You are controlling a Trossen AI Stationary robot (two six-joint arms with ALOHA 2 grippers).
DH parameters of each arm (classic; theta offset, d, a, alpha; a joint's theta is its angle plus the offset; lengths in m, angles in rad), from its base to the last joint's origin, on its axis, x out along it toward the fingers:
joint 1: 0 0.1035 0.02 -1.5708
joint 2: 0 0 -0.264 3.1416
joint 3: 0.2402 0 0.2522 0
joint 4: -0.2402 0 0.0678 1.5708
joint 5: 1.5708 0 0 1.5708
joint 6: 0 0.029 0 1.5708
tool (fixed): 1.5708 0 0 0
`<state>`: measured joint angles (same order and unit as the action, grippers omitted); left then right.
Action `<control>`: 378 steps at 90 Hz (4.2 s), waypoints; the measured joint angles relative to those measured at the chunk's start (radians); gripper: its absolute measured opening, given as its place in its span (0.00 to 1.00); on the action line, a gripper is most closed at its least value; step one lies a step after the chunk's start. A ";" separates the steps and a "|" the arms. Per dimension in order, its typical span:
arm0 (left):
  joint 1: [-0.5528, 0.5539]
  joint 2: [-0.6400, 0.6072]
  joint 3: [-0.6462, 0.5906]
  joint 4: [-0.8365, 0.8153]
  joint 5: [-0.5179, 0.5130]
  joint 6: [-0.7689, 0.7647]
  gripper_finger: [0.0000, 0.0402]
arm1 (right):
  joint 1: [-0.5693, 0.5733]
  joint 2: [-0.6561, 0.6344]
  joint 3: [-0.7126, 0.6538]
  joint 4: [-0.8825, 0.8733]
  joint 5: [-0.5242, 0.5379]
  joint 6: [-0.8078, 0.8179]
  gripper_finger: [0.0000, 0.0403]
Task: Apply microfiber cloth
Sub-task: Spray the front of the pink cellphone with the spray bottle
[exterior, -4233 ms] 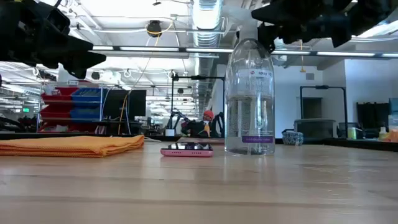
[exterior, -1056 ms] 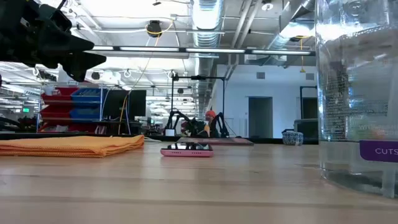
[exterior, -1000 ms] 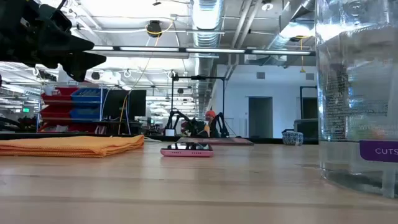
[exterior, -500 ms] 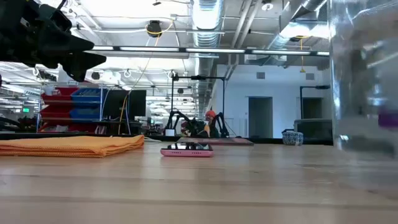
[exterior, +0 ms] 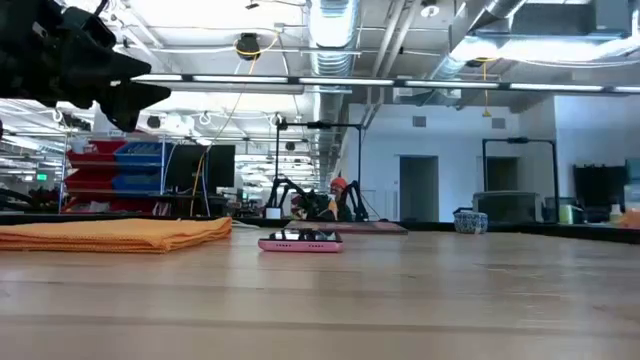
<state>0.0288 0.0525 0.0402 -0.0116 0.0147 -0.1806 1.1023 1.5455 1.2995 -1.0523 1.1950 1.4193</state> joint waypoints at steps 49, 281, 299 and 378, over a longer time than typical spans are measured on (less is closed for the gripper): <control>0.000 0.000 0.000 0.001 -0.005 0.000 0.50 | -0.012 0.076 -0.012 0.050 0.014 -0.131 0.38; -0.134 1.679 0.633 0.454 -0.343 -0.278 0.00 | -1.051 0.185 -0.074 0.480 -1.141 -1.412 0.72; -0.121 1.638 0.784 0.318 -0.359 -0.227 0.00 | -1.066 -0.050 -0.188 0.470 -1.144 -1.341 0.72; -0.095 2.088 1.108 0.318 -0.116 -0.469 0.00 | -1.288 -0.151 -1.016 1.386 -1.394 -0.555 0.72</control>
<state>-0.0661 2.1403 1.1486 0.3066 -0.1017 -0.6501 -0.1854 1.3942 0.2832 0.3341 -0.1992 0.8640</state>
